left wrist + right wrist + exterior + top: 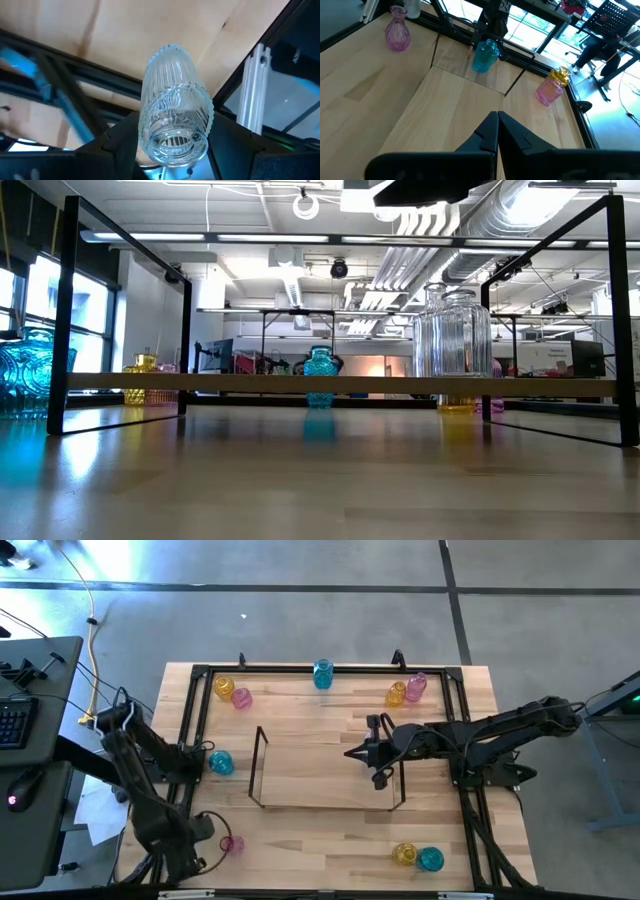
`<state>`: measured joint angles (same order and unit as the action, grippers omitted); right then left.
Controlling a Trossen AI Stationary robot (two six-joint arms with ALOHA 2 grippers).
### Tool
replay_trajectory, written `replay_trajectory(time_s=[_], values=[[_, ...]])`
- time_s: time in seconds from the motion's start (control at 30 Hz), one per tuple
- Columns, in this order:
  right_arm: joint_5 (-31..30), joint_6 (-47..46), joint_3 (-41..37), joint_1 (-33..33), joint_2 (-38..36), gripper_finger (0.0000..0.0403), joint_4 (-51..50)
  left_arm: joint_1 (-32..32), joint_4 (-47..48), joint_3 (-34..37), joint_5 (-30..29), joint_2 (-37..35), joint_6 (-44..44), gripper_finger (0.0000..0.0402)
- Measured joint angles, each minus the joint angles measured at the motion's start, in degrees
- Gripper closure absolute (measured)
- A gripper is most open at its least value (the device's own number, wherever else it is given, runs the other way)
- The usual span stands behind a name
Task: Sort vases onto shelf
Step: Put the transparent vase on the shelf aligned with the other transparent vases
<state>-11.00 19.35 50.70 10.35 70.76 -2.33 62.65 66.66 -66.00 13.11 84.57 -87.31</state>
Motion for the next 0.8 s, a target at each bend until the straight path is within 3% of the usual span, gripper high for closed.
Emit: replay_trajectory(time_s=[0.33, 0.5, 0.8], values=[[0.00, -0.33, 0.00, 0.00, 0.00, 0.0403, 0.00, -3.24, 17.46, -9.14, -8.89, -7.20, 1.21, 0.0206], [0.00, -1.18, 0.00, 0.00, 0.00, 0.0403, -0.84, -8.75, 22.87, -15.61, -12.34, -7.45, 9.27, 0.0206], [0.01, -2.43, 0.02, 0.02, -0.88, 0.0403, -5.13, -22.62, 22.87, -23.71, -15.11, -5.22, 30.24, 0.0206]])
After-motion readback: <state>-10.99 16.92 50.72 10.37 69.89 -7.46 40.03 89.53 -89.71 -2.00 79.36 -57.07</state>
